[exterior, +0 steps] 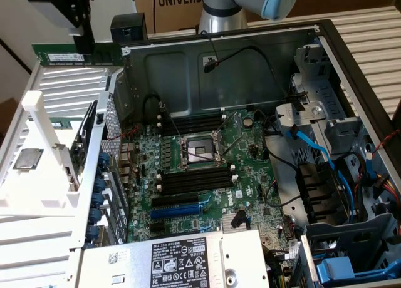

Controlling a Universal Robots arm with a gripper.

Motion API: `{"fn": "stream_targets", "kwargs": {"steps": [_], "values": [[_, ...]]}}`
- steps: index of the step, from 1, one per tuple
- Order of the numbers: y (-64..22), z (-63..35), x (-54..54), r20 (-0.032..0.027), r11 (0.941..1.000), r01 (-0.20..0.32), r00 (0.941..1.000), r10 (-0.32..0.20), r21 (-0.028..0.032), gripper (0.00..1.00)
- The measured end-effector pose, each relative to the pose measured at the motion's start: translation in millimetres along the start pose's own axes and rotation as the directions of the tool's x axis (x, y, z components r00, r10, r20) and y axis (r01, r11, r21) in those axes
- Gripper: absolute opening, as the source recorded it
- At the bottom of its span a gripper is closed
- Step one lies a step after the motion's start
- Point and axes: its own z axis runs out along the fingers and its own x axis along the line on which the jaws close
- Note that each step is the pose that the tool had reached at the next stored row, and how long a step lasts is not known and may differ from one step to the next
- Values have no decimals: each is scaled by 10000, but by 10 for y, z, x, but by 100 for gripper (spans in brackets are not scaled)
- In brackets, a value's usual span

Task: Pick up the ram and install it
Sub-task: 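Pick up the ram and move it above insertion slot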

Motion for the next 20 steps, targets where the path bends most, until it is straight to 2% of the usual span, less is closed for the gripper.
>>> {"fn": "stream_targets", "kwargs": {"steps": [2,4,5,6,7,8,9,10,16,19,20], "values": [[-177,-6,-38,-7,10000,1,10000,-1,-3,12],[-249,-8,-56,-7,10000,1,10000,-1,-4,12],[-248,-9,-57,-7,10000,0,10000,0,-4,12],[-246,-8,-68,-33,10000,-1,10000,1,2,12],[-254,-9,-78,-117,10000,-2,9999,2,5,12],[-270,-11,-82,-151,10000,0,9999,0,-2,12],[-352,-13,-100,-160,10000,58,9999,-58,0,12],[-388,-13,-107,-159,10000,86,9998,-86,1,12],[-750,-20,-186,-182,9973,729,9972,-729,3,12],[-846,-12,-207,-191,9951,991,9949,-991,3,12],[-895,49,-218,-232,9911,1331,9908,-1331,9,12]]}}
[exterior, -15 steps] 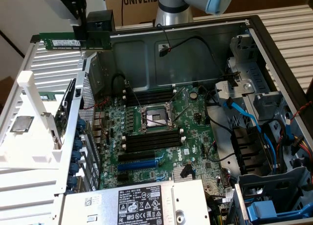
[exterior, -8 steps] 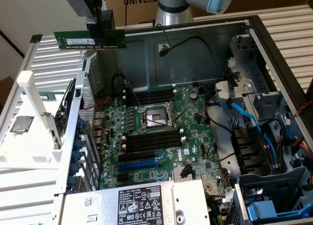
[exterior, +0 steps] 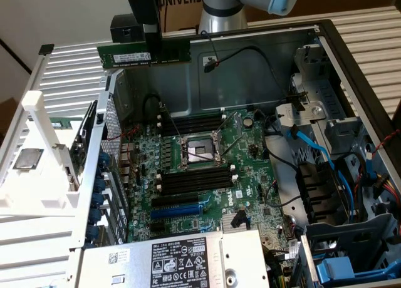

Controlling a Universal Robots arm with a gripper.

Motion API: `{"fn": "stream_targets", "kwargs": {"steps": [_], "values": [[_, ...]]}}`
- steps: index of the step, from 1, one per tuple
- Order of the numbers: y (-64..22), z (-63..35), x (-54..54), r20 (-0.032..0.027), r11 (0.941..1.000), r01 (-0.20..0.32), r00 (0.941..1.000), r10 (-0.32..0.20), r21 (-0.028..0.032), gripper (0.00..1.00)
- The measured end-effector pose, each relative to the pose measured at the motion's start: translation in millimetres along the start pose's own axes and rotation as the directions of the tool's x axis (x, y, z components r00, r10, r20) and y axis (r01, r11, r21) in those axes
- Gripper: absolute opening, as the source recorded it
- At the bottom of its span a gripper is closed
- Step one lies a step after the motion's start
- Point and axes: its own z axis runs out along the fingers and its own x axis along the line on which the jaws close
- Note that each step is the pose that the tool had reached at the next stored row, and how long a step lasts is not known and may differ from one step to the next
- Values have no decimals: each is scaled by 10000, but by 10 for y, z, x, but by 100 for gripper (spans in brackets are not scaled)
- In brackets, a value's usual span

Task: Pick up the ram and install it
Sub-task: 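Pick up the ram and move it above insertion slot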

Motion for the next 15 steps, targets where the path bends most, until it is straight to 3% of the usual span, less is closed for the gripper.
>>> {"fn": "stream_targets", "kwargs": {"steps": [4,6,8,9,15], "values": [[-69,81,-8,-13,9998,172,9999,-172,-40,12],[-92,105,-12,-17,9998,186,9998,-186,-101,12],[-133,122,-16,-26,9995,196,9998,-196,-234,12],[-216,142,-23,-32,9992,203,9998,-204,-336,12],[-489,240,-49,-35,9991,217,9998,-218,-373,12]]}}
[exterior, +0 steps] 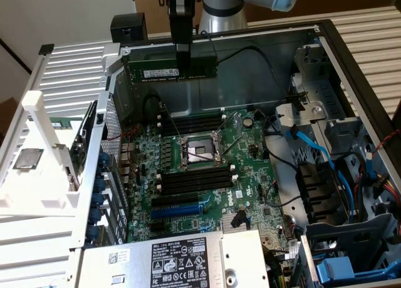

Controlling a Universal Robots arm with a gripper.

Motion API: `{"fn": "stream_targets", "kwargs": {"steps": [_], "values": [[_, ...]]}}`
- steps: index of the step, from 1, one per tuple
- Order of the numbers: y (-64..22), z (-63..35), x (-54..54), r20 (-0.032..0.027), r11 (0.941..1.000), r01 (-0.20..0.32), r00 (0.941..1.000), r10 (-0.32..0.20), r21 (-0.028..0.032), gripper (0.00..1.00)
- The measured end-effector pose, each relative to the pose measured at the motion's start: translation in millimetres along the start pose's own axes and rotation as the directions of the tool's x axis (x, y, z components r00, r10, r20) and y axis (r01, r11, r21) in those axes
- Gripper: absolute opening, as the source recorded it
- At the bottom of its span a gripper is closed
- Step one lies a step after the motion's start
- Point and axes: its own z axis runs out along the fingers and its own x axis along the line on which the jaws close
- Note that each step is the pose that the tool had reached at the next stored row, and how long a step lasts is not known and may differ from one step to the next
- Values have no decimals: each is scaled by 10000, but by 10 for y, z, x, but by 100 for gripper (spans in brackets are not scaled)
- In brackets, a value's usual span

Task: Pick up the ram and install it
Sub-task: 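Pick up the ram and move it above insertion slot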

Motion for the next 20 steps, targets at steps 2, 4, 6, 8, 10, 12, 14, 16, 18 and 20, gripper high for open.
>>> {"fn": "stream_targets", "kwargs": {"steps": [2,4,6,8,10,12,14,16,18,20], "values": [[-94,65,-7,-1,10000,15,10000,-15,-4,12],[-123,100,-10,-3,10000,17,10000,-17,-9,12],[-149,153,-13,-2,10000,18,10000,-18,-9,12],[-153,183,-14,-3,10000,20,10000,-20,-25,12],[-153,181,-14,-4,10000,20,10000,-20,-37,12],[-168,197,-23,-9,10000,29,10000,-29,-41,12],[-172,262,-106,-24,10000,59,10000,-59,-40,12],[-171,293,-147,-23,10000,61,10000,-62,-39,12],[-180,361,-149,57,9999,98,9999,-98,-44,12],[-200,381,-66,248,9999,115,9996,-114,-61,12]]}}
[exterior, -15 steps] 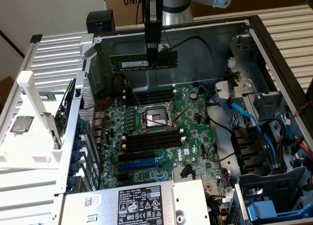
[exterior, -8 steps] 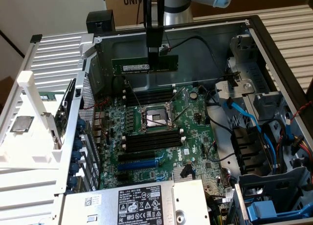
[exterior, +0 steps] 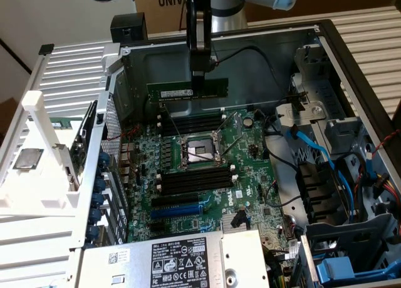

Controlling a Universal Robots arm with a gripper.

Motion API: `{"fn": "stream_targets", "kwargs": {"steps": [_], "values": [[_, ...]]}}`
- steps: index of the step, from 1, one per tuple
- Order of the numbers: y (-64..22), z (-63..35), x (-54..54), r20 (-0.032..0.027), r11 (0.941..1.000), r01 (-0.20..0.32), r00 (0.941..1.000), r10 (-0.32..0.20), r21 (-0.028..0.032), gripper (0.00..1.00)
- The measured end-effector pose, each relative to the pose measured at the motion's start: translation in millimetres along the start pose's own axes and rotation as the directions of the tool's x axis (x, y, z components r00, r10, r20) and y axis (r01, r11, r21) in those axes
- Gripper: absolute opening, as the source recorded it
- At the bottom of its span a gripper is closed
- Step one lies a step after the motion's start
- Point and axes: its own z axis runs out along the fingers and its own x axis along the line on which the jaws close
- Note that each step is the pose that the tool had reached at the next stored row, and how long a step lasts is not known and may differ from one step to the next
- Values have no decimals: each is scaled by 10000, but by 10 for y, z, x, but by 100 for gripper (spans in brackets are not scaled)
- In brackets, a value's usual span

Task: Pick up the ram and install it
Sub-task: 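Pick up the ram and move it above insertion slot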

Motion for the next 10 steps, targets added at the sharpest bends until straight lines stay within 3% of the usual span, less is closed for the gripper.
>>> {"fn": "stream_targets", "kwargs": {"steps": [4,10], "values": [[-23,23,89,18,10000,4,10000,-4,-2,12],[-58,165,161,22,10000,12,10000,-12,-3,12]]}}
